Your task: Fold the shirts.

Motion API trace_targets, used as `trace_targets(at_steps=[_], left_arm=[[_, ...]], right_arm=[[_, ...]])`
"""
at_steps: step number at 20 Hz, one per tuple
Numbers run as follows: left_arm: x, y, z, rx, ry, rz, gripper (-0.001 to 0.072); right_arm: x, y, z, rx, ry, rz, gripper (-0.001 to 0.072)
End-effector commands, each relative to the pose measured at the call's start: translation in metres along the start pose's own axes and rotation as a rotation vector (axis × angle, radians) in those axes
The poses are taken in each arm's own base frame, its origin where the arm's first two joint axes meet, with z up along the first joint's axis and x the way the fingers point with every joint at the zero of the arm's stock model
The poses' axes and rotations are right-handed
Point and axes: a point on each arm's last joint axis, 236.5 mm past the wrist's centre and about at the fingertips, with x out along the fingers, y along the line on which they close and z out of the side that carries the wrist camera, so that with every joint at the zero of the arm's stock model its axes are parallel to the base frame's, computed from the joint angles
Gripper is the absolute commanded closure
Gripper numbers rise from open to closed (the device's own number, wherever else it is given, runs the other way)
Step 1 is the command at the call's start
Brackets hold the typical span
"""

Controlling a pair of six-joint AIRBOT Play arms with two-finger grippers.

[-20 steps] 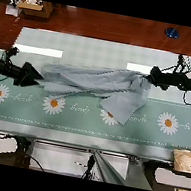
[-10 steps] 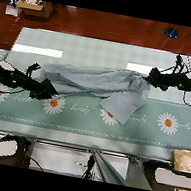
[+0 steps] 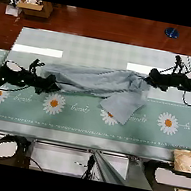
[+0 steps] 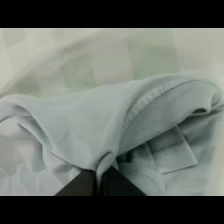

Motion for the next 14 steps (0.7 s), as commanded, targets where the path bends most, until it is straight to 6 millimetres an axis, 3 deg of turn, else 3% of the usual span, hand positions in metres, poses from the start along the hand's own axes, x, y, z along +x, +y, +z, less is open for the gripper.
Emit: trace_targets(at_steps=[1, 3, 5, 8, 11, 14], left_arm=[[-0.005, -0.004, -0.008, 0.068, 0.04, -0.007, 0.0687], [-0.026, -0.025, -0.002, 0.151, 0.02, -0.045, 0.0687], [-0.066, -0.057, 0.017, 0.238, -0.079, -0.085, 0.0687], [-0.164, -0.116, 0.05, 0.385, -0.345, -0.141, 0.0687], [-0.278, -0.169, 0.058, 0.522, -0.629, -0.169, 0.0687], [-0.369, -0.214, 0.04, 0.644, -0.854, -0.181, 0.0687]], right_arm=[[0.0, 0.0, -0.002, 0.001, 0.007, 0.002, 0.0681], [-0.003, 0.003, 0.0, -0.003, 0.0, 0.005, 0.0681], [-0.014, 0.013, 0.003, -0.029, -0.026, 0.023, 0.0681], [-0.055, 0.043, 0.017, -0.125, -0.124, 0.06, 0.0681], [-0.129, 0.097, 0.038, -0.254, -0.301, 0.12, 0.0681], [-0.239, 0.166, 0.047, -0.398, -0.544, 0.2, 0.0681]])
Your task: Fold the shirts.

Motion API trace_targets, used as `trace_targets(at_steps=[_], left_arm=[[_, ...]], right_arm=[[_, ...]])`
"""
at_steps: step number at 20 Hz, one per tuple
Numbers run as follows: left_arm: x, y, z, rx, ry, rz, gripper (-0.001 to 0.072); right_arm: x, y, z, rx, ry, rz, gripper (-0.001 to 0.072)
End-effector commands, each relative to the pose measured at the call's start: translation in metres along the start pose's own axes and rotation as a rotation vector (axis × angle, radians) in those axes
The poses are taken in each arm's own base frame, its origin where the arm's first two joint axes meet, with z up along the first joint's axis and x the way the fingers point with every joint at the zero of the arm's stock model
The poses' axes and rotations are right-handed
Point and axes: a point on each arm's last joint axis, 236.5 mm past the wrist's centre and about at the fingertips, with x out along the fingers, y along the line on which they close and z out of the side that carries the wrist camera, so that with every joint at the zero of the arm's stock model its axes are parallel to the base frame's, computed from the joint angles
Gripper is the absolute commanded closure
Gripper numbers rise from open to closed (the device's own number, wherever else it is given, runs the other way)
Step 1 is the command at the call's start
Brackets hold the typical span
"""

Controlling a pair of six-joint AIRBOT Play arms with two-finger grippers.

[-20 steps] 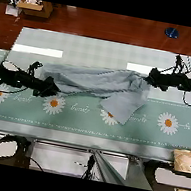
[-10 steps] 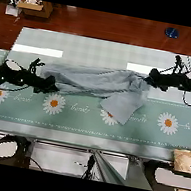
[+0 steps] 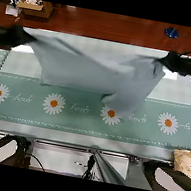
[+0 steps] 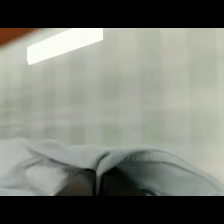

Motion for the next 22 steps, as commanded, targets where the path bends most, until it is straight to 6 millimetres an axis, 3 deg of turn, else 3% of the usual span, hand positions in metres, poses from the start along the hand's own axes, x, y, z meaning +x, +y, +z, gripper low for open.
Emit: trace_targets(at_steps=[1, 3, 5, 8, 10, 13, 16, 18, 20, 22], left_arm=[[-0.089, -0.062, 0.07, 0.179, -0.261, -0.002, 0.0687], [-0.131, -0.098, 0.092, 0.264, -0.372, -0.01, 0.0686], [-0.175, -0.136, 0.104, 0.327, -0.475, -0.029, 0.0687], [-0.236, -0.187, 0.098, 0.443, -0.604, -0.039, 0.0687], [-0.259, -0.196, 0.079, 0.439, -0.616, -0.007, 0.0687], [-0.262, -0.181, 0.023, 0.394, -0.458, 0.086, 0.0687], [-0.256, -0.15, -0.021, 0.364, -0.279, 0.199, 0.0686], [-0.238, -0.129, -0.048, 0.32, -0.127, 0.217, 0.0687], [-0.211, -0.102, -0.073, 0.249, 0.017, 0.218, 0.0687], [-0.173, -0.068, -0.094, 0.17, 0.141, 0.209, 0.0687]], right_arm=[[-0.101, 0.08, 0.063, -0.172, -0.268, 0.074, 0.0681], [-0.166, 0.123, 0.088, -0.262, -0.418, 0.098, 0.0681], [-0.227, 0.158, 0.1, -0.296, -0.542, 0.119, 0.0681], [-0.29, 0.188, 0.085, -0.342, -0.599, 0.115, 0.0681], [-0.312, 0.189, 0.062, -0.339, -0.572, 0.077, 0.0681], [-0.32, 0.172, 0.009, -0.3, -0.428, -0.001, 0.0681], [-0.317, 0.131, -0.041, -0.274, -0.224, -0.156, 0.0681], [-0.309, 0.087, -0.08, -0.254, 0.011, -0.303, 0.0682], [-0.289, 0.071, -0.087, -0.266, 0.116, -0.32, 0.0682], [-0.251, 0.047, -0.095, -0.228, 0.268, -0.327, 0.0682]])
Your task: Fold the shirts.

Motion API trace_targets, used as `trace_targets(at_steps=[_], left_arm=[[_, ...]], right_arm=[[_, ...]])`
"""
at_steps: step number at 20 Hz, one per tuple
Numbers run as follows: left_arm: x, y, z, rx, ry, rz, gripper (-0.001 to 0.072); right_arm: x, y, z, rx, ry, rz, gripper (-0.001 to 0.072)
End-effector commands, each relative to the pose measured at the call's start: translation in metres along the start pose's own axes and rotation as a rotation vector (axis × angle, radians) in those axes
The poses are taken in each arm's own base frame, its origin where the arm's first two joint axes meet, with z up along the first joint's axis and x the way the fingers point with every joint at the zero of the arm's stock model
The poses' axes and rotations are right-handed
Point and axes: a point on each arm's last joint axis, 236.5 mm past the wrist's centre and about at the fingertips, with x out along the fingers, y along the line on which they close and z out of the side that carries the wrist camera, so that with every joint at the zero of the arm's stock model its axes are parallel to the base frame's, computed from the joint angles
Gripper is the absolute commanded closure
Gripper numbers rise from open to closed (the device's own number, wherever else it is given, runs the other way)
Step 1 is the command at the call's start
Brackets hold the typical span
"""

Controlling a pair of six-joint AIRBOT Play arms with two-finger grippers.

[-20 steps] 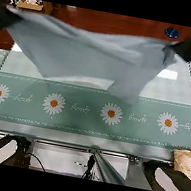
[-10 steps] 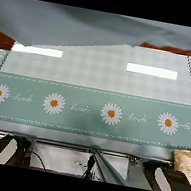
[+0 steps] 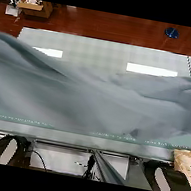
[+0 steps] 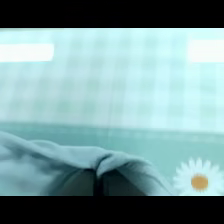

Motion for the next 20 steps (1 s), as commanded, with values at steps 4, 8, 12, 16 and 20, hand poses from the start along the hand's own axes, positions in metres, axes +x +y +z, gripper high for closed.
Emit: trace_targets(at_steps=[4, 8, 12, 16, 20], left_arm=[[0.137, 0.067, -0.11, -0.254, 0.371, -0.026, 0.0687], [0.233, 0.106, -0.158, -0.359, 0.503, -0.029, 0.0685], [0.316, 0.127, -0.163, -0.575, 0.478, -0.064, 0.0686], [0.372, 0.141, -0.125, -0.728, 0.311, -0.127, 0.0685], [0.399, 0.156, -0.121, -0.786, 0.277, -0.113, 0.0683]], right_arm=[[0.162, -0.037, -0.073, 0.056, 0.571, 0.075, 0.0682], [0.285, -0.045, -0.09, 0.194, 0.705, 0.183, 0.0681], [0.375, -0.039, -0.08, 0.38, 0.61, 0.273, 0.0681], [0.426, -0.055, -0.027, 0.521, 0.333, 0.251, 0.0681], [0.444, -0.08, -0.005, 0.528, 0.199, 0.178, 0.0665]])
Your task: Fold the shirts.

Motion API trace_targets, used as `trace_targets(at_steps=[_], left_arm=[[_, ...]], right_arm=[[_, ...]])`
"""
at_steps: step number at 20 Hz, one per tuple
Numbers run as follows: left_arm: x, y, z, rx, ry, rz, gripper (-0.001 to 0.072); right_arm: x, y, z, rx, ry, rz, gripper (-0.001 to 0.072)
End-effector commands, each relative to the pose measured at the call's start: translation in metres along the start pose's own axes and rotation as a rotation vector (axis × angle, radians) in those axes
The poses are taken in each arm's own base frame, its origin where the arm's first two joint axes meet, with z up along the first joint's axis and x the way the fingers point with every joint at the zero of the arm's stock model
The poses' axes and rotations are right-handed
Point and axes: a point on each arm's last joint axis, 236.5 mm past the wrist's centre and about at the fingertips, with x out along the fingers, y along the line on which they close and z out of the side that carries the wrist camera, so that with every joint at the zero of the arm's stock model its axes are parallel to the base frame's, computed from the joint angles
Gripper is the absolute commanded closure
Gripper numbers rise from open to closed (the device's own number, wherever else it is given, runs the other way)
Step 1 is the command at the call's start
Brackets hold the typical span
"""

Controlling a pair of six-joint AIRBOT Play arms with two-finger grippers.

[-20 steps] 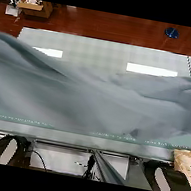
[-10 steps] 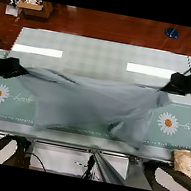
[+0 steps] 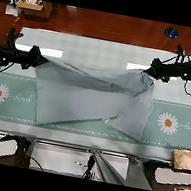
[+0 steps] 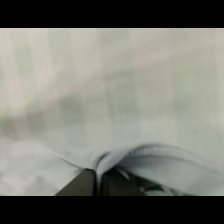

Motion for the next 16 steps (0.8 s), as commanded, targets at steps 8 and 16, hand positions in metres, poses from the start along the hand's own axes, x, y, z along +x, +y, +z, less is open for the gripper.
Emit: trace_targets(at_steps=[8, 16], left_arm=[[-0.034, 0.028, -0.026, 0.0, 0.28, -0.023, 0.0218], [-0.094, 0.124, -0.171, -0.176, 0.655, 0.283, 0.0049]], right_arm=[[-0.064, -0.044, 0.026, -0.205, 0.01, -0.149, 0.0404], [-0.133, -0.157, -0.038, -0.023, 0.265, -0.325, 0.0283]])
